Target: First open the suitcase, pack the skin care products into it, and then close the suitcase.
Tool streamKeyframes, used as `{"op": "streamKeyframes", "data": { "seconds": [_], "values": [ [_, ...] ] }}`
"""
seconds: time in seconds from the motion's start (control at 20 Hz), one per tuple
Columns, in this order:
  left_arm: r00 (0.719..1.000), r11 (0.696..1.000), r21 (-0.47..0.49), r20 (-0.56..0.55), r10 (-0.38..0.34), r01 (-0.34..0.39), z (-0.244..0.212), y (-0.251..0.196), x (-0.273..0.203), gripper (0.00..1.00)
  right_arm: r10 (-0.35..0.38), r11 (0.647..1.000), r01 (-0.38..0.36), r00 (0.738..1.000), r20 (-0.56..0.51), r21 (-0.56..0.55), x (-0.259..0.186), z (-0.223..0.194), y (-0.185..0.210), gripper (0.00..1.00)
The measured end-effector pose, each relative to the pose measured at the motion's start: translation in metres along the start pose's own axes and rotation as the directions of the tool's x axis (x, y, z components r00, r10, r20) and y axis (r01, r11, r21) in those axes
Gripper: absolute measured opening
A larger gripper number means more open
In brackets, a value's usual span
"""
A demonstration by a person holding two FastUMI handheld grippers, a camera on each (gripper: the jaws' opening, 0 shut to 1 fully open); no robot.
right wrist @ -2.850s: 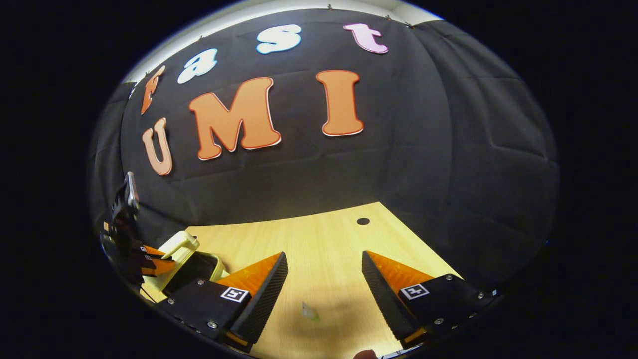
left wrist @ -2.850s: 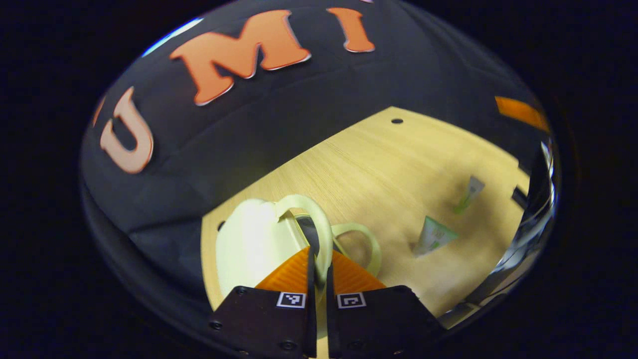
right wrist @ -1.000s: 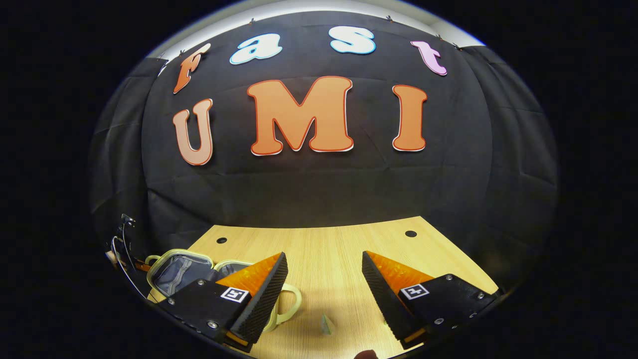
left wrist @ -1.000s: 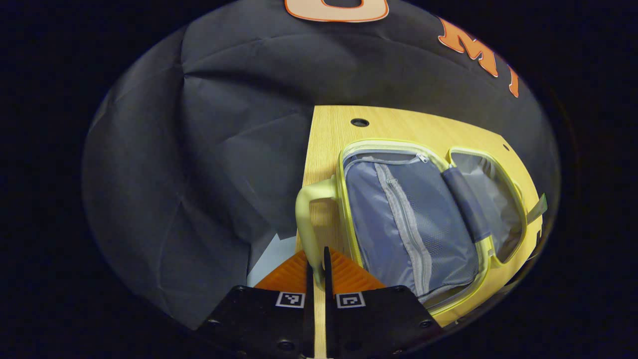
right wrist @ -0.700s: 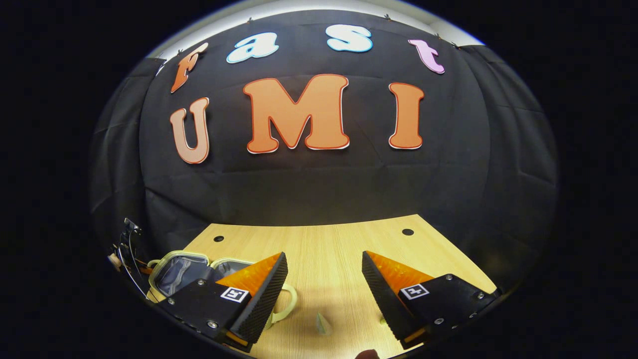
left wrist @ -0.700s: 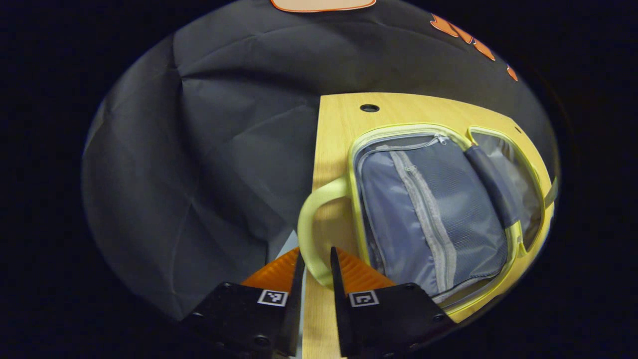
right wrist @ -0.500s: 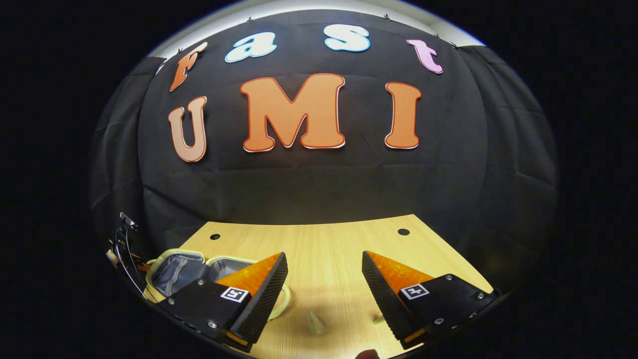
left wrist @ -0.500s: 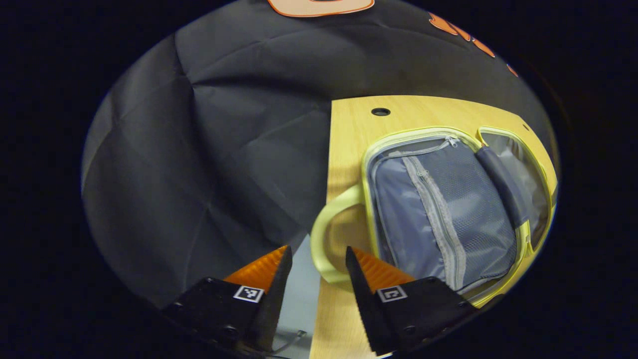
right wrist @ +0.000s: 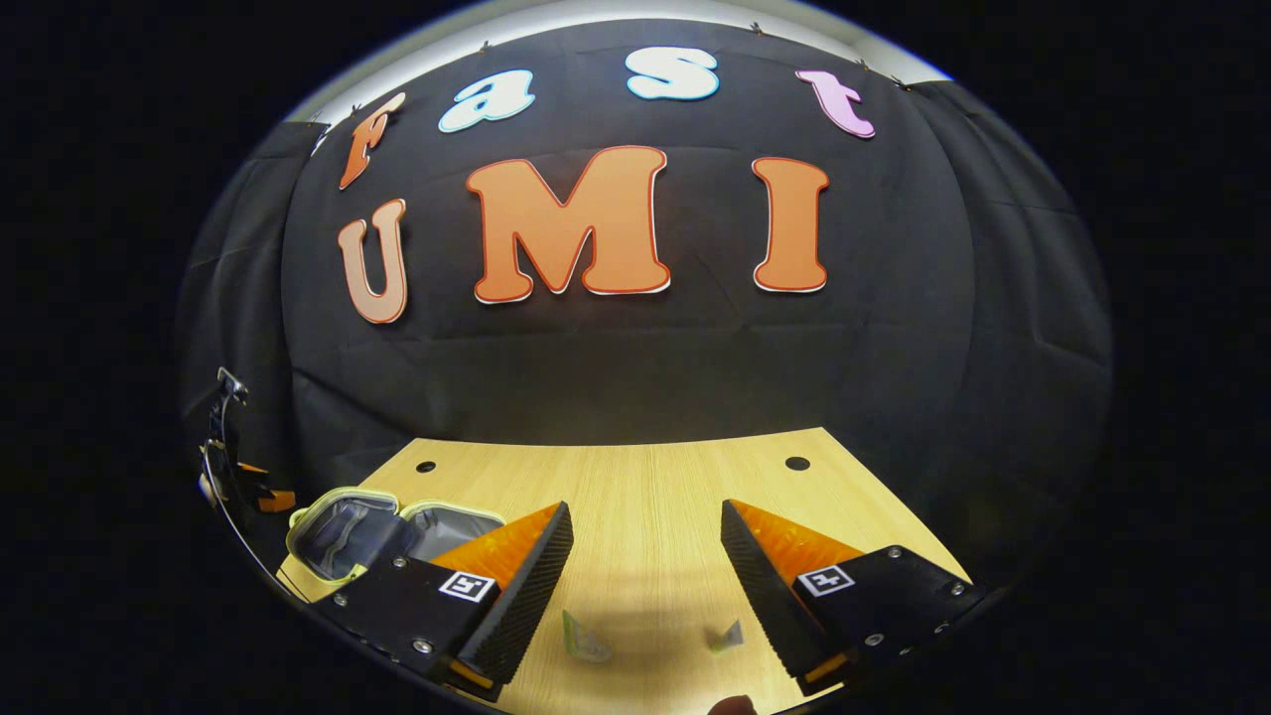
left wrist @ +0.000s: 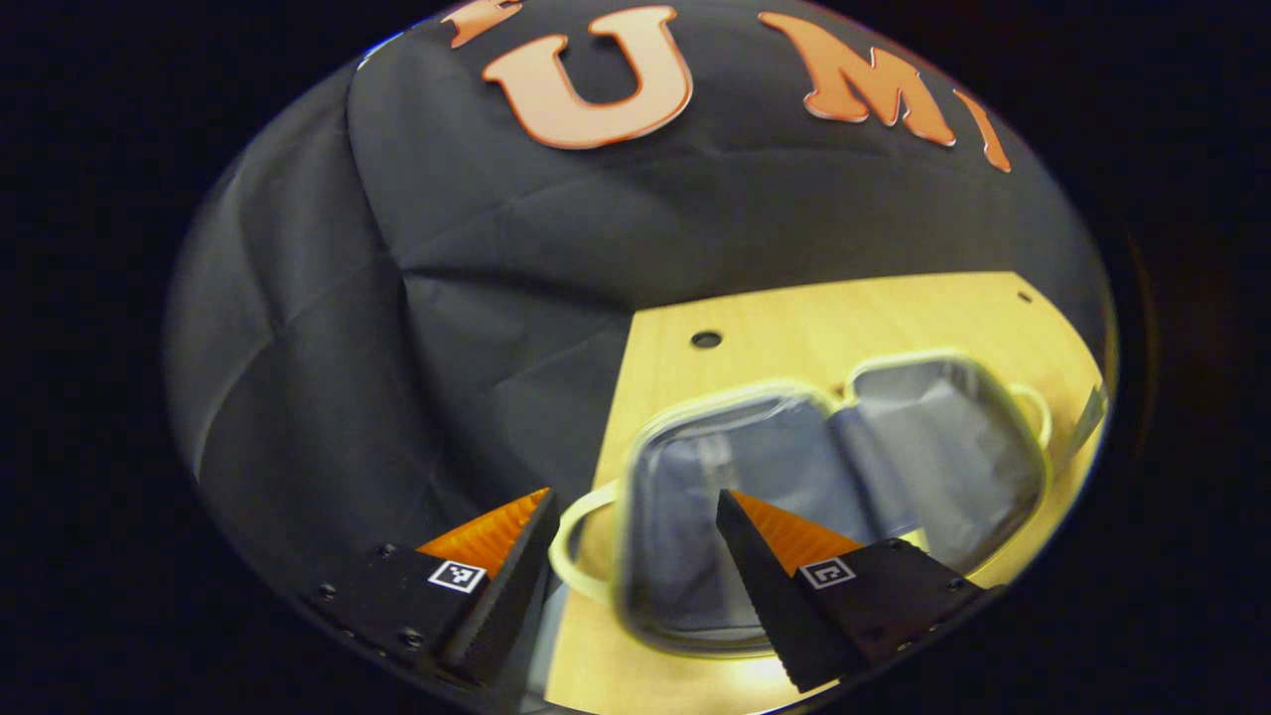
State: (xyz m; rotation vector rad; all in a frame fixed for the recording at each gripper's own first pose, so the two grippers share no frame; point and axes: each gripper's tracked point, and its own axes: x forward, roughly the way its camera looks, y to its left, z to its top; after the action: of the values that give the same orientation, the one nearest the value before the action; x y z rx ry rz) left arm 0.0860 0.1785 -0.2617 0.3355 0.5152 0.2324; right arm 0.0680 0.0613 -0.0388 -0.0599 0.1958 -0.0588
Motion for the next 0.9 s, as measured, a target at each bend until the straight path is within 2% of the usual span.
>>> {"op": "streamKeyframes", "data": {
  "seconds": [0.1, 0.3, 0.45, 0.65, 0.75, 0.9],
  "values": [
    [0.995, 0.997, -0.020, 0.068, -0.073, 0.075, 0.023, -0.070, -0.032, 0.99, 0.015, 1.000, -0.015, 1.000, -0.005, -0.001, -0.001, 0.000, -0.019, 0.95],
    [0.975, 0.982, -0.024, 0.119, -0.185, 0.189, 0.063, -0.208, -0.081, 0.99, 0.046, 0.999, -0.047, 0.999, -0.024, -0.021, -0.005, -0.004, -0.059, 0.95],
    [0.950, 0.957, -0.043, 0.146, -0.276, 0.285, 0.082, -0.311, -0.094, 0.99, 0.069, 0.997, -0.071, 0.997, -0.040, -0.044, -0.005, -0.009, -0.088, 0.95],
    [0.921, 0.928, -0.070, 0.166, -0.352, 0.367, 0.084, -0.409, -0.110, 0.98, 0.097, 0.994, -0.100, 0.993, -0.071, -0.038, -0.004, -0.020, -0.116, 0.95],
    [0.908, 0.914, -0.079, 0.176, -0.380, 0.398, 0.086, -0.448, -0.114, 0.99, 0.102, 0.994, -0.104, 0.992, -0.079, -0.027, -0.002, -0.024, -0.125, 0.95],
    [0.903, 0.910, -0.055, 0.160, -0.398, 0.411, 0.078, -0.487, -0.106, 0.99, 0.107, 0.994, -0.110, 0.990, -0.090, -0.026, -0.004, -0.030, -0.137, 0.95]
  ]
}}
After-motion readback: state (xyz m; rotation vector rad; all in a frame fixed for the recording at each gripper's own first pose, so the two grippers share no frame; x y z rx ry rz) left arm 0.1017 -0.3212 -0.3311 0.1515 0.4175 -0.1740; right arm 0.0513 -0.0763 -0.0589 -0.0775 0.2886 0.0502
